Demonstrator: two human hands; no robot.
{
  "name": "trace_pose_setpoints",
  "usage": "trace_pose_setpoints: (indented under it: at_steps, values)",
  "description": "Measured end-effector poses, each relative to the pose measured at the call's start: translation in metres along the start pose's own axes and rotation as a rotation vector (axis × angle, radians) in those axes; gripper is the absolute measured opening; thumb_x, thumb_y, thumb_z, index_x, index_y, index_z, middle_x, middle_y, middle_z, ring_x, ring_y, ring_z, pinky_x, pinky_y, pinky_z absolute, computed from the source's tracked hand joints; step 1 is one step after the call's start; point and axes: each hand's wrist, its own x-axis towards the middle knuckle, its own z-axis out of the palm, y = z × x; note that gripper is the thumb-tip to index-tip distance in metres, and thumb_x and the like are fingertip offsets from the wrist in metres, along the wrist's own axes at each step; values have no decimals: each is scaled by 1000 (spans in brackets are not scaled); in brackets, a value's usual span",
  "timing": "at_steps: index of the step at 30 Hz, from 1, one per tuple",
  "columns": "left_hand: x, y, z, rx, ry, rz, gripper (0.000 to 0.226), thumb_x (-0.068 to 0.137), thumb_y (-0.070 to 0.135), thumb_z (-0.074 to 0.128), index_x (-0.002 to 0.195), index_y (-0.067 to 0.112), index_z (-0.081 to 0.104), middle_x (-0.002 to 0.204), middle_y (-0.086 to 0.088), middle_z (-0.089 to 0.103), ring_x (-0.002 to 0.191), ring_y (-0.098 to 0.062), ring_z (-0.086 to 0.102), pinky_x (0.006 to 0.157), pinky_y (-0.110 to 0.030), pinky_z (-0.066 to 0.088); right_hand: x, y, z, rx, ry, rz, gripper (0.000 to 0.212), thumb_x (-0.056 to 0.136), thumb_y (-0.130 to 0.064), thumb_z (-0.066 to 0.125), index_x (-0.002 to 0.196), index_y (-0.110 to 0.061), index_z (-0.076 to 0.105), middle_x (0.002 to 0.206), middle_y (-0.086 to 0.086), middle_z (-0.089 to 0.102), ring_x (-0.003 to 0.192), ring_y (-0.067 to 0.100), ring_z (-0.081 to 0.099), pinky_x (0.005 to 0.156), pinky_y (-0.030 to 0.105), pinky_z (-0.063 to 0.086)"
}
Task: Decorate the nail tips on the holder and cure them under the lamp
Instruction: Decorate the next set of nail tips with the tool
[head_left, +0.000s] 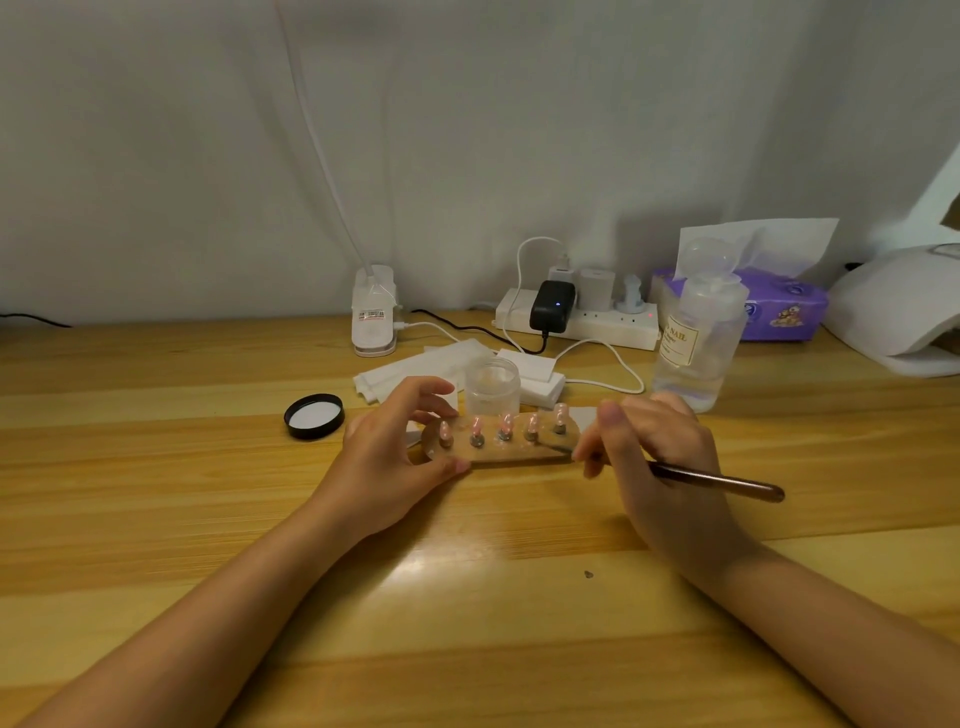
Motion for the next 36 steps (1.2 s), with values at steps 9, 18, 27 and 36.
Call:
trace_pose_setpoints:
  at_steps: [9,18,27,36]
  values:
    - [0,0,0,1,-8,4,58,69,19,77,104,42,38,99,24,53,102,-5,52,102,-49,34,1,1,-6,16,59,144,47,91,-37,30,61,-15,58,55,-2,56,62,11,56,77,42,42]
    - [-1,0,0,-4,0,5,57,69,18,77,104,42,39,99,23,54,103,-9,52,102,-47,35,2,3,-7,16,74,173,44,91,-40,29,65,-19,59,60,-6,58,68,7,56,74,34,41]
    - [0,1,-1,19,-6,20,59,69,20,77,108,39,38,99,25,52,103,-7,52,102,-48,34,2,-2,0,-31,-16,-59,41,93,-43,38,73,-20,64,69,-18,57,68,1,52,71,29,39]
    - [-1,0,-1,25,0,36,60,69,20,78,110,37,39,99,24,52,103,-8,53,102,-48,35,1,-2,4,-66,-69,-166,51,94,-43,39,66,-11,66,57,-2,59,60,8,50,65,33,37]
